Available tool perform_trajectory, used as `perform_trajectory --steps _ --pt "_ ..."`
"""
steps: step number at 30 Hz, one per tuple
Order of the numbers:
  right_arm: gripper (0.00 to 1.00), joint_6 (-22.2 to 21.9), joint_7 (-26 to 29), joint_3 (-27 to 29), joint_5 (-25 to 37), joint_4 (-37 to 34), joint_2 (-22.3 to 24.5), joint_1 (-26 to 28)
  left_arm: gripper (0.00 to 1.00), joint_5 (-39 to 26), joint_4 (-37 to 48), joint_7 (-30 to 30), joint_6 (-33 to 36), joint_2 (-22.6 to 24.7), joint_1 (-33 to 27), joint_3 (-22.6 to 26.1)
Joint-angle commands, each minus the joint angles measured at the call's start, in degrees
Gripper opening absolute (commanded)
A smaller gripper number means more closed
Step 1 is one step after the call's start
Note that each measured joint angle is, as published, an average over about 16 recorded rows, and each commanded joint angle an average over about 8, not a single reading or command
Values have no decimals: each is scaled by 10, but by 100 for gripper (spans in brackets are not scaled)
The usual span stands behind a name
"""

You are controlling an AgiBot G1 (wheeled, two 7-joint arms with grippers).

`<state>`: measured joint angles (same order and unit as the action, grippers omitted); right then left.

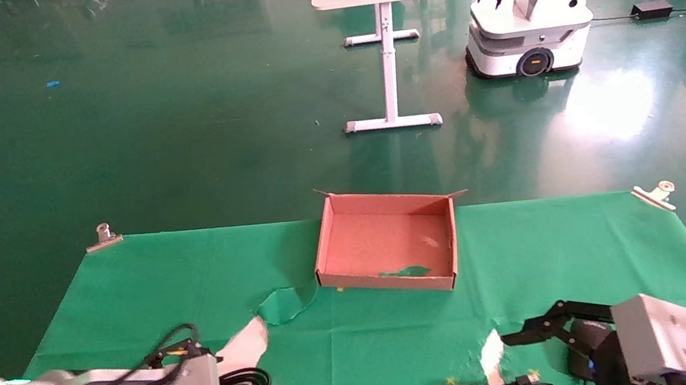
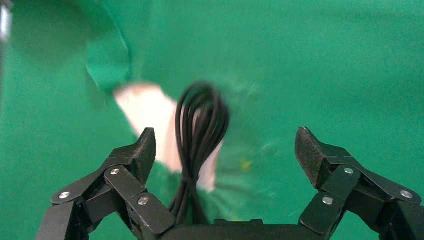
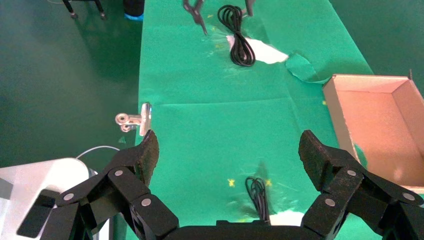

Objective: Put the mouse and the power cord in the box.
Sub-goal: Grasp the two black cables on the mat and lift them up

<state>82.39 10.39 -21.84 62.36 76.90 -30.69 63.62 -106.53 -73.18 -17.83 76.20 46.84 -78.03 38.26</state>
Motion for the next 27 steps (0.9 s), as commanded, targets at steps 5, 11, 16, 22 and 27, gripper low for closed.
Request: perform_trajectory --steps 5,11,16,22,27 --pt "100 2 -2 4 -8 1 10 -7 100 -127 40 -12 -37 60 -18 46" --pt "100 0 -6 8 -10 5 20 -15 100 -195 88 -4 -70 93 -24 69" --pt "100 2 -8 6 -5 6 21 -12 100 -212 131 8 -93 111 -28 76" --pt "100 14 1 -16 43 8 12 12 100 -207 161 27 -114 120 -29 74" --pt "100 26 35 -65 150 6 -19 55 100 -202 173 37 -117 123 -32 73"
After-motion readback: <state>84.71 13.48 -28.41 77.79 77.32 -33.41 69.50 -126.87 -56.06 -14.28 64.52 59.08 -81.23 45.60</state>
